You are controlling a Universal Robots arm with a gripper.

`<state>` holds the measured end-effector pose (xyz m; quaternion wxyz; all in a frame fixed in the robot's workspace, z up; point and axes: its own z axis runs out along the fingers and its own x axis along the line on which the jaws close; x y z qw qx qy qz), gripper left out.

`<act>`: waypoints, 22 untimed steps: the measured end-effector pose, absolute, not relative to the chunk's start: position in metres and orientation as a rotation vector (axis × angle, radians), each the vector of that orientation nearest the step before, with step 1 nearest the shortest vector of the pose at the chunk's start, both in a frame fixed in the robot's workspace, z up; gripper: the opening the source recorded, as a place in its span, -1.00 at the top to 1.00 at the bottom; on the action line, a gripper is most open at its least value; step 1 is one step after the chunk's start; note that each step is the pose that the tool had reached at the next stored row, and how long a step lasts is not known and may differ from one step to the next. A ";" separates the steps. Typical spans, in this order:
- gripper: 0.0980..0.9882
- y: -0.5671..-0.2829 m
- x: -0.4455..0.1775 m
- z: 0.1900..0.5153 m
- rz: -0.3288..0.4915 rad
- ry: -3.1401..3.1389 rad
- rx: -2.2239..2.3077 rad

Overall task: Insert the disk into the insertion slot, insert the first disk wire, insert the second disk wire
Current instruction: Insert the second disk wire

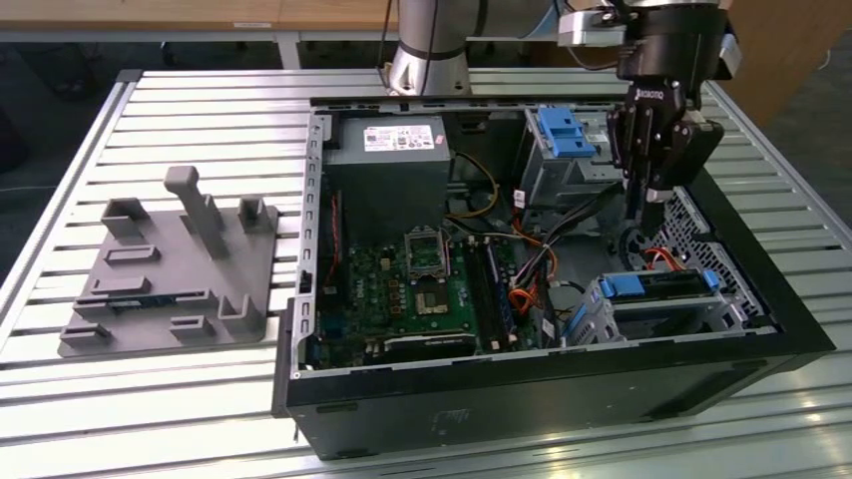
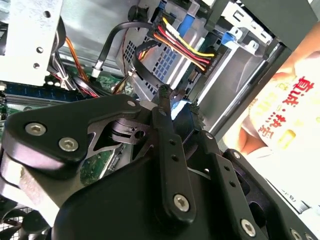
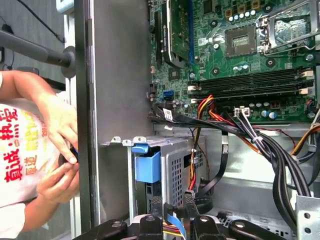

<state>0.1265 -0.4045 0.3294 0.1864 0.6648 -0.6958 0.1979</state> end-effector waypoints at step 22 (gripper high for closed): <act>0.54 -0.404 0.127 0.324 0.593 -1.923 1.860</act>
